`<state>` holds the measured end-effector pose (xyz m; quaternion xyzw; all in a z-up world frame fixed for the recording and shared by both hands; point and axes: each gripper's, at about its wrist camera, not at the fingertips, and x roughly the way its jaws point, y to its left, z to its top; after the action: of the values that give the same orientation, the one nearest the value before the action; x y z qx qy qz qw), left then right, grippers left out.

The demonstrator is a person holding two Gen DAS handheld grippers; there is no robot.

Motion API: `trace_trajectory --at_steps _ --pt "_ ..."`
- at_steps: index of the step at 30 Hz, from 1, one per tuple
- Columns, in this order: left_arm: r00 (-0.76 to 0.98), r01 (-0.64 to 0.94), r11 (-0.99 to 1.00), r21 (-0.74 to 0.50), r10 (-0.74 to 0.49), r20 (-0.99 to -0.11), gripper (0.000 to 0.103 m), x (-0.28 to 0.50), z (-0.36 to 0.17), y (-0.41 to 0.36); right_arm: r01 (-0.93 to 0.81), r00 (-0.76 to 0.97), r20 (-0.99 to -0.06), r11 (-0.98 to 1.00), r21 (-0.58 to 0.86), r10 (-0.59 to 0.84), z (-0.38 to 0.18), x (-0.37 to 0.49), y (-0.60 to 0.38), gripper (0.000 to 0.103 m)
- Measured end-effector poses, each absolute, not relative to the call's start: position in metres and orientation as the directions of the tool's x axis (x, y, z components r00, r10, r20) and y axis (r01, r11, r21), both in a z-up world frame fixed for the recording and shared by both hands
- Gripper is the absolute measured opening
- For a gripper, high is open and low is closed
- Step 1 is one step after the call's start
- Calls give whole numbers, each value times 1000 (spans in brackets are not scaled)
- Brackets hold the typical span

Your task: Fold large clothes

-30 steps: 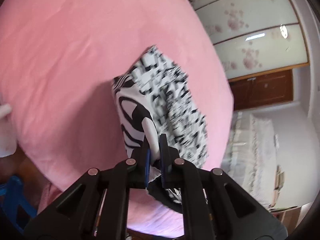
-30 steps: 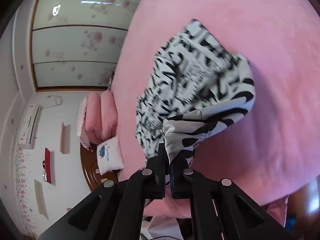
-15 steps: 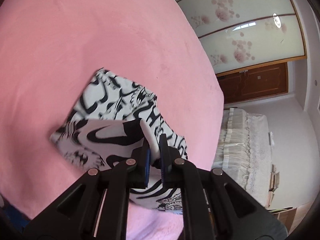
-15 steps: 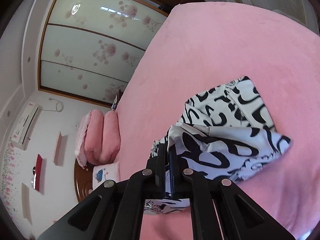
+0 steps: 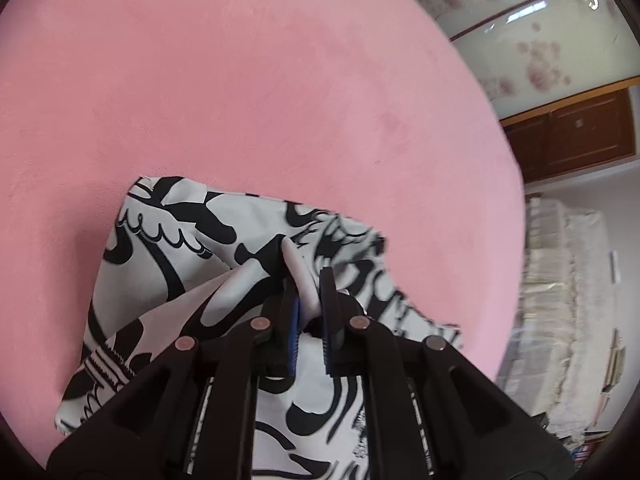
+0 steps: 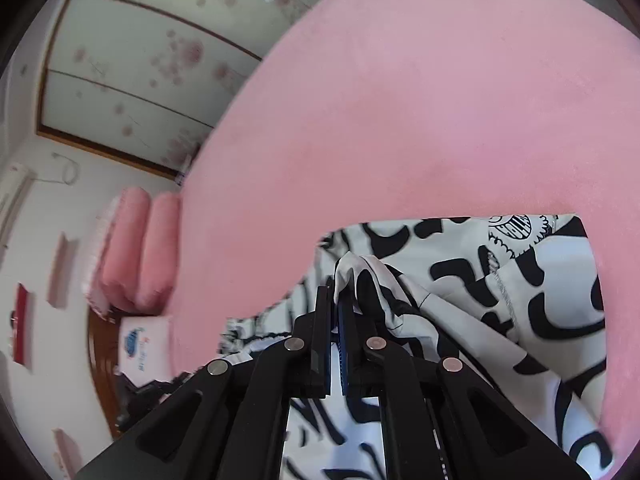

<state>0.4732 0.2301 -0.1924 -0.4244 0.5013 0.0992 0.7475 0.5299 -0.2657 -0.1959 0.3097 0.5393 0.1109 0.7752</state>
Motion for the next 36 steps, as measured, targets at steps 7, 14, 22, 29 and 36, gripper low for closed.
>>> trace_trajectory --at_steps 7,14,22,29,36 --pt "357 -551 698 -457 -298 -885 13 490 -212 234 48 299 -861 895 444 411 -200 548 -253 13" --pt "302 -294 916 -274 -183 -936 53 490 -179 209 -111 307 -884 936 335 353 -177 533 -254 58" --pt "200 -221 927 -304 -262 -944 56 473 -177 232 -143 249 -914 946 292 320 -199 517 -270 58" --pt "130 -144 937 -320 -302 -944 56 469 -200 244 -130 188 -929 946 297 318 -222 525 -277 58" --pt "-3 -113 925 -362 -364 -931 56 487 -238 227 -139 92 -932 931 338 352 -246 536 -260 59"
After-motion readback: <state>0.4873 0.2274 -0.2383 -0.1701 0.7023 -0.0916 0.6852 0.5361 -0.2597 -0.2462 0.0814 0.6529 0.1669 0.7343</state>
